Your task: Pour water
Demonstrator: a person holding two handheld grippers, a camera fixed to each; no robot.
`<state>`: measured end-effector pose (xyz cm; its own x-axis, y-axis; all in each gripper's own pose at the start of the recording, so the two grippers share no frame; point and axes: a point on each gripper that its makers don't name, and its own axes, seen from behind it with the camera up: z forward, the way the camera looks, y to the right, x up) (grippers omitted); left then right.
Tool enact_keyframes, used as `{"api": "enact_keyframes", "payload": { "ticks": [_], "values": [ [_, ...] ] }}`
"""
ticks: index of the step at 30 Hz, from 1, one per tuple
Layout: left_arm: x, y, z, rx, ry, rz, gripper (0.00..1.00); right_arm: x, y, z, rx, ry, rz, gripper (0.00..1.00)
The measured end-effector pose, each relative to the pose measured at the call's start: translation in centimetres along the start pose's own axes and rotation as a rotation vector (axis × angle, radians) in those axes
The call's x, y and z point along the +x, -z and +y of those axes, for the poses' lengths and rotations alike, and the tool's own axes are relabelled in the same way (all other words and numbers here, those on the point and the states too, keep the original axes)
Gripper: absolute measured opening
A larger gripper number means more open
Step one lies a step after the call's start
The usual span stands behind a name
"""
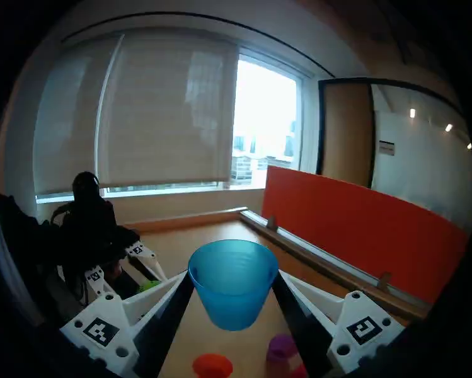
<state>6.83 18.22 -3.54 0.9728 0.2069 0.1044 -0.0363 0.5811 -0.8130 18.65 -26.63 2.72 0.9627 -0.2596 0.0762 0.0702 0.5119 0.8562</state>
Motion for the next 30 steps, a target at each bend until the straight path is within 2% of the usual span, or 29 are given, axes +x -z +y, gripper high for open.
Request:
{"api": "enact_keyframes", "payload": {
  "ticks": [12,30],
  "values": [
    [-2.6,-0.9,0.6,-0.022,-0.022,-0.089,0.82,-4.9,1.5,0.2,-0.008,0.018,-0.088,0.90],
    [-5.7,-1.4,1.3,-0.047,-0.050,-0.197,0.82,-9.4,2.7,-1.5,0.039,0.022,-0.174,0.90]
  ]
}}
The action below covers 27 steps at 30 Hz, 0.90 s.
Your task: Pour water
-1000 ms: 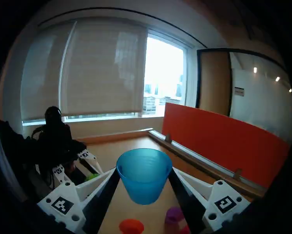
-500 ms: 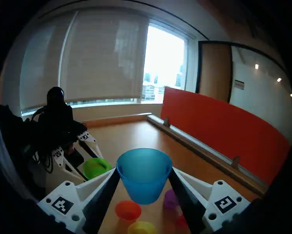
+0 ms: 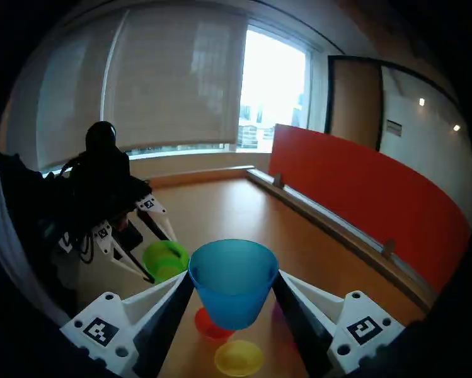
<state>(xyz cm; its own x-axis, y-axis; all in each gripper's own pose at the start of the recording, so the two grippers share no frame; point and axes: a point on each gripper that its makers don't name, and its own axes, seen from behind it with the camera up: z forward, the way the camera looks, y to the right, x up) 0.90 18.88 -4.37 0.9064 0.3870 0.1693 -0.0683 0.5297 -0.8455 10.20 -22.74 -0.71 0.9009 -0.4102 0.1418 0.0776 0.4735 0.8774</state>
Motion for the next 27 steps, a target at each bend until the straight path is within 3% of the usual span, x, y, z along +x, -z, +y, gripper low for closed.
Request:
{"api": "enact_keyframes", "payload": {
  "ticks": [6,27],
  "values": [
    [-1.4,-0.3,0.2,-0.009,-0.017,-0.041,0.82,-1.4,0.1,-0.9,0.028,0.006,-0.020,0.90],
    [-4.6,-1.6,1.1,-0.055,-0.004,-0.119,0.82,-7.1,-0.5,-3.3,0.115,0.007,-0.122,0.90]
  ]
}}
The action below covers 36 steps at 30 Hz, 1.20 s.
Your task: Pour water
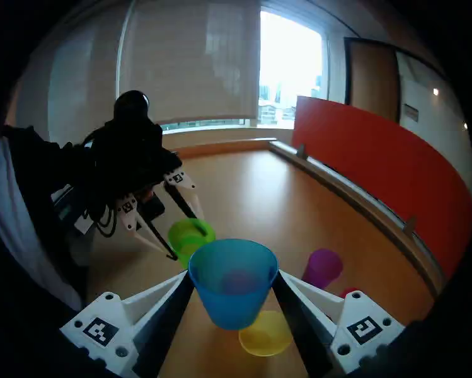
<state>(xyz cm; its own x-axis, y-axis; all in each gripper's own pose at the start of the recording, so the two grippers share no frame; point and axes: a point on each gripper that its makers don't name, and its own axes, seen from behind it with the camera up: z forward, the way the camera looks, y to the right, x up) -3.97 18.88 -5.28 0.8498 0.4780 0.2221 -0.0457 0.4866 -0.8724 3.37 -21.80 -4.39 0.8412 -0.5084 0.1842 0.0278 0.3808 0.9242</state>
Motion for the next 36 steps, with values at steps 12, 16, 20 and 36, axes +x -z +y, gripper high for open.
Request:
{"api": "enact_keyframes", "payload": {
  "ticks": [12,16,20,36],
  "values": [
    [-1.5,-0.6,0.5,-0.025,0.005,-0.040,0.82,-1.2,-0.7,-1.0,0.027,0.022,-0.027,0.90],
    [-1.9,-0.7,0.4,-0.030,0.009,-0.050,0.82,-1.7,-0.9,-1.3,0.035,0.026,-0.033,0.90],
    [-2.1,-0.9,0.6,-0.039,0.003,-0.064,0.82,-2.2,-1.1,-1.7,0.045,0.029,-0.043,0.90],
    [-3.1,-1.6,1.1,-0.068,-0.006,-0.109,0.83,-3.5,-1.9,-2.2,0.065,0.025,-0.056,0.90]
  ]
}}
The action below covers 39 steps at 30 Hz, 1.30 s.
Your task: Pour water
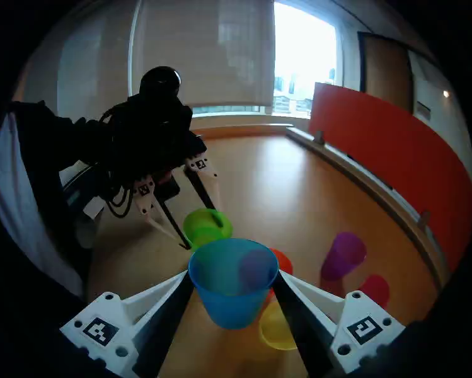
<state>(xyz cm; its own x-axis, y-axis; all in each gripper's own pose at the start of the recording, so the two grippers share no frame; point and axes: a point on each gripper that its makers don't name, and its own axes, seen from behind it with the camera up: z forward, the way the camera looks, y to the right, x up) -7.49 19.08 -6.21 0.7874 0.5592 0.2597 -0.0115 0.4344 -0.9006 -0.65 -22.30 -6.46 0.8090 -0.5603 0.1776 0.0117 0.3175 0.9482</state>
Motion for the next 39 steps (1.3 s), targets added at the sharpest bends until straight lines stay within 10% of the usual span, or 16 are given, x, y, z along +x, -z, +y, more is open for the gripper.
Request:
{"api": "enact_keyframes", "payload": {
  "ticks": [39],
  "values": [
    [-1.2,-0.7,0.0,-0.006,-0.029,-0.028,0.84,-1.9,-0.9,-1.1,0.028,-0.003,-0.009,0.91]
  ]
}}
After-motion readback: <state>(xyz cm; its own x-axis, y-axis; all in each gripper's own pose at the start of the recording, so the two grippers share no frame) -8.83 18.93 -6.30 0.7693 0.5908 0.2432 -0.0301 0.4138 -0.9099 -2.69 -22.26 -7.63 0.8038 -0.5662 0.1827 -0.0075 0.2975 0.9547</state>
